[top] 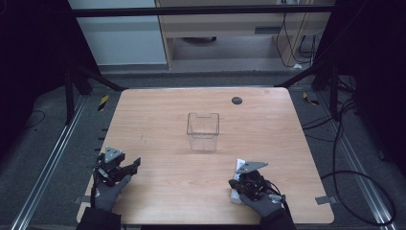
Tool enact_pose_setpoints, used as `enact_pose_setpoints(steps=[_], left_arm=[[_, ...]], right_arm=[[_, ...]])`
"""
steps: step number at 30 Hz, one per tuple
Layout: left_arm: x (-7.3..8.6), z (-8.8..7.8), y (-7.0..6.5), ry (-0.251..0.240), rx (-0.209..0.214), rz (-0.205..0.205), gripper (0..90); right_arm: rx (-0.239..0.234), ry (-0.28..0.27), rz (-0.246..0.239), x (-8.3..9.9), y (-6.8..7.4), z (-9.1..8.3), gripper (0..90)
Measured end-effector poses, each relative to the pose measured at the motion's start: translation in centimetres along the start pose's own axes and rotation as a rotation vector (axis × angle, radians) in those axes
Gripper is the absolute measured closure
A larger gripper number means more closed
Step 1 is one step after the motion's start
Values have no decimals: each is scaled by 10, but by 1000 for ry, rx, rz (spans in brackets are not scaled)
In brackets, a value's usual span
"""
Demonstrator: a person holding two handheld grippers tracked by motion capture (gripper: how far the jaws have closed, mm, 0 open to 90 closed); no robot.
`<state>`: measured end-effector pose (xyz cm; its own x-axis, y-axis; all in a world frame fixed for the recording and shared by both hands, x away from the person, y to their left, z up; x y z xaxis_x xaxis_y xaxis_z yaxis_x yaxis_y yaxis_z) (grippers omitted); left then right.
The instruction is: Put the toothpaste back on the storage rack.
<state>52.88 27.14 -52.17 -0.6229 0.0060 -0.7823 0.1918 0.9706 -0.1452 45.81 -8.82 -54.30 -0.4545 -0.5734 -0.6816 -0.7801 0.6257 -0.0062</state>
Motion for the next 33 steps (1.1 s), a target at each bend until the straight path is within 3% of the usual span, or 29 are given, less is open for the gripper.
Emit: enact_pose_setpoints(steps=[33], left_arm=[[0,0,1,1,-2,-7,330]], right_arm=[[44,46,54,29,-24,-28,900]])
Point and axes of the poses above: each handheld gripper's, and its own axes: z roughly forward along the jaws, x roughly out of its underside, y roughly to its left, the point moved 10 cm from there along z, roughly forward along the jaws, and after that the axes turned 11 degrees about -z, right-handed, at the moved point
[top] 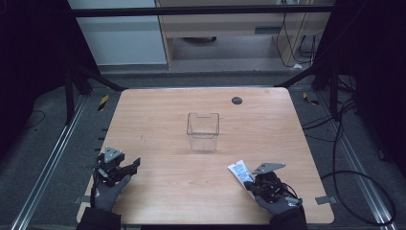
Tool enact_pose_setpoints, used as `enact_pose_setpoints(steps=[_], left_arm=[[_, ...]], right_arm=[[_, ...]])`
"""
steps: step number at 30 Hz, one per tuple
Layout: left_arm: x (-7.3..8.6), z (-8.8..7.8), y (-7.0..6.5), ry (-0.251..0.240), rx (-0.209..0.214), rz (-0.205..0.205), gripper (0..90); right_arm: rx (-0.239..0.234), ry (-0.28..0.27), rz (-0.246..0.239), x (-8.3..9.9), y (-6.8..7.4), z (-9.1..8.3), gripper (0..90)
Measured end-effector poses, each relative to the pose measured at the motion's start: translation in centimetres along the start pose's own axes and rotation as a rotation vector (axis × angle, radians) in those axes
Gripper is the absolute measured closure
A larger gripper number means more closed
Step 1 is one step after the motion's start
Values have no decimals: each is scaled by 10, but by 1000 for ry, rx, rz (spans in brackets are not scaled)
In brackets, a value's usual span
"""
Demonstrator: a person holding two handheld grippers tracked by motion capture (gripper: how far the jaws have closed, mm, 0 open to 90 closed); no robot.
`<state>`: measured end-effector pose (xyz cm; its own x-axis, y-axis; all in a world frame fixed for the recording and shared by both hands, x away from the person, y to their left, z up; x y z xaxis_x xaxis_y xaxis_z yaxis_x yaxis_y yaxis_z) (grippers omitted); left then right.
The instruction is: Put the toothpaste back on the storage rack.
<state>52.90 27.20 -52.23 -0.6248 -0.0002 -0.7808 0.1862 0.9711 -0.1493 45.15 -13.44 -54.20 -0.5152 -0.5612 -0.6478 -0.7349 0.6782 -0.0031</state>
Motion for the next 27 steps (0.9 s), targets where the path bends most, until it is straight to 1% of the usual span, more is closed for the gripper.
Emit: enact_pose_setpoints(steps=[6,8,10,12,13,15,17,20,22,26,27], left_arm=[[0,0,0,0,1,-1,329],[0,1,0,1,0,-1,328],[0,1,-1,1,2,-1,327],[0,2,-1,1,3,-2,326],[0,2,-1,2,4,1,324],[0,2,-1,2,5,1,324],[0,3,-1,1,9,0,321],[0,3,-2,2,10,4,316],[0,4,-2,2,12,4,313],[0,5,-3,3,14,7,311],[1,5,-4,7,14,12,309]], right_arm=[[5,-1,2,1,-3,-2,900],[4,-1,3,1,-2,-2,882],[-3,-12,5,-1,-2,-4,862],[-10,-38,3,-5,-2,-6,831],[4,-55,7,-10,-4,-9,790],[5,-60,14,-12,-5,-11,726],[28,-63,14,-16,-10,-12,642],[57,-75,17,-24,-17,-15,561],[80,-87,17,-30,-22,-18,528],[107,-111,14,-41,-28,-25,489],[126,-121,15,-47,-32,-29,468]])
Point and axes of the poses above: each handheld gripper's, and its own axes: z roughly forward along the jaws, x roughly out of its underside, y roughly to its left, the point moved 10 cm from there along z, roughly forward along the jaws, and after that the axes turned 11 degrees about -z, right-handed, at the moved point
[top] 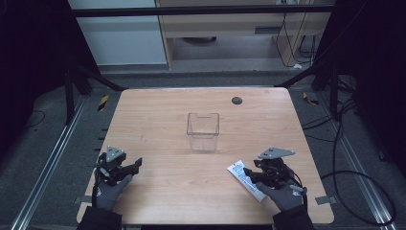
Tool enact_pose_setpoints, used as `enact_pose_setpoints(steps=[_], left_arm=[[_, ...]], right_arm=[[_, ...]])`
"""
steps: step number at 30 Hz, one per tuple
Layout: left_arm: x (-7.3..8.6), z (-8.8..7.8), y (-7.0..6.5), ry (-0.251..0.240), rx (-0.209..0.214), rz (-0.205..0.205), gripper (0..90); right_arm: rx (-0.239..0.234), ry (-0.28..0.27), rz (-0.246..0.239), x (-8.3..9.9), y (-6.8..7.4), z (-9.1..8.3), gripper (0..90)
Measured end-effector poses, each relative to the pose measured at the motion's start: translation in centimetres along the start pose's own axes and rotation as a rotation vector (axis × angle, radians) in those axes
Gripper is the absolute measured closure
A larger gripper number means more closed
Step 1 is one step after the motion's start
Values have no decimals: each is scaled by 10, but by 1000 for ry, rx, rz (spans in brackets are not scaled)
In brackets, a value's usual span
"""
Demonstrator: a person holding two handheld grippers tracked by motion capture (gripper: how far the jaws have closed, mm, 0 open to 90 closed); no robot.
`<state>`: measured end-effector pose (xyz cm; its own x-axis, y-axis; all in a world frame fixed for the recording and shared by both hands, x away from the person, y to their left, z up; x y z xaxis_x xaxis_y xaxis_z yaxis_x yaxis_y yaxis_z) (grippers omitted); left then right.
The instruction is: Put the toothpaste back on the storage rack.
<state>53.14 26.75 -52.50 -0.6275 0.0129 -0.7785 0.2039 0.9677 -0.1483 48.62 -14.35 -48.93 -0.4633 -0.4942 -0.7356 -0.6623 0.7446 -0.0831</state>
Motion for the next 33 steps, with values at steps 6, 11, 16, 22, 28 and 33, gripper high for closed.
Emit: enact_pose_setpoints(steps=[6,11,16,22,28,33], left_arm=[[0,0,-2,2,4,5,306],[1,1,-2,8,3,3,303],[2,2,-2,12,4,8,301],[2,2,-2,13,3,9,300],[3,2,-2,18,4,12,299],[3,3,-2,21,4,13,298]], right_arm=[[21,-2,8,-12,-6,-3,414],[43,2,-12,-25,-11,-1,407],[35,41,-30,-31,-9,7,380],[33,119,-74,-29,-6,22,380],[16,176,-88,-21,-2,32,366],[7,216,-80,-13,0,39,359]])
Point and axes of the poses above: each handheld gripper's, and its own axes: z roughly forward along the jaws, x roughly out of its underside, y roughly to its left, the point moved 10 cm from there along z, roughly forward along the jaws, and after that the axes turned 11 degrees about -z, right-handed, at the moved point
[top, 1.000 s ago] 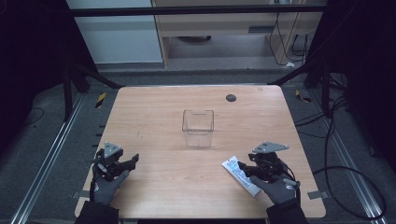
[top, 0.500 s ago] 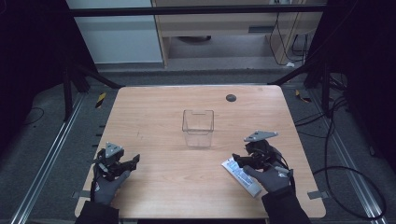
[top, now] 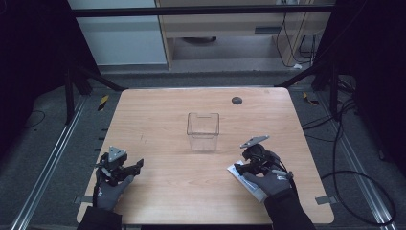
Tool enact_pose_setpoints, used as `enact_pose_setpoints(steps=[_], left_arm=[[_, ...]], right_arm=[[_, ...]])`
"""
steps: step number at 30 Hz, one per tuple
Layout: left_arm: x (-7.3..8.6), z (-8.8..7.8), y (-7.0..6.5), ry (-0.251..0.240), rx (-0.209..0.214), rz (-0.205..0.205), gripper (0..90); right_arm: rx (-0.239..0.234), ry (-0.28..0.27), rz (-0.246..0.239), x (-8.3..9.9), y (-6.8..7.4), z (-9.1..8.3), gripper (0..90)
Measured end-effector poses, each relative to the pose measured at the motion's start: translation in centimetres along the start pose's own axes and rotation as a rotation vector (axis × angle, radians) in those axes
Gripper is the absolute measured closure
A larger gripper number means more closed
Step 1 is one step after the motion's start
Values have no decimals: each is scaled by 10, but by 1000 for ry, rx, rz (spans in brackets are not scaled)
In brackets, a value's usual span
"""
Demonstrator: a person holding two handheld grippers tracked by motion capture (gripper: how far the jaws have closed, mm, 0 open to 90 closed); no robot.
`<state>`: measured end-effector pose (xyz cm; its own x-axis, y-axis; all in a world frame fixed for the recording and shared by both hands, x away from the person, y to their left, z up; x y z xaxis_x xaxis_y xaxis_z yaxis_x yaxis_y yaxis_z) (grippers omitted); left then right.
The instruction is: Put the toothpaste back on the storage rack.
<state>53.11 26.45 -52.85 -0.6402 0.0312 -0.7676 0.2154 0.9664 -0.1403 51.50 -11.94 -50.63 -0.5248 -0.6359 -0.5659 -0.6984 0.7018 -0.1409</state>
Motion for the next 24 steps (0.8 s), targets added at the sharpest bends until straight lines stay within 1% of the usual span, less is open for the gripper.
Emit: enact_pose_setpoints(steps=[2,5,7,8,14,19,23,24], left_arm=[[0,0,0,0,0,1,298],[0,0,0,0,0,1,298],[0,0,0,1,0,1,298],[0,0,0,1,0,0,298],[0,0,0,1,-1,1,298],[0,0,1,1,-3,0,297],[0,0,1,0,-2,-1,297],[0,0,1,-2,-2,-2,297]], right_arm=[[-10,20,4,4,1,3,356],[-16,42,-3,9,3,8,349],[-19,48,0,11,4,10,349],[-23,55,9,12,5,12,349],[-43,97,17,23,7,21,349],[-53,113,22,25,9,24,348],[-58,125,17,28,11,28,347],[-61,127,22,29,11,28,347]])
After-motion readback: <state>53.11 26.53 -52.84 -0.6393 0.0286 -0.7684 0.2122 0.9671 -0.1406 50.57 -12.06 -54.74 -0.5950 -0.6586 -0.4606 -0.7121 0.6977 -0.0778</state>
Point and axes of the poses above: each handheld gripper's, and its own axes: z roughly forward along the jaws, x roughly out of its underside, y roughly to its left, the point moved 10 cm from there along z, roughly forward along the jaws, and after that the axes turned 11 degrees about -z, right-handed, at the moved point
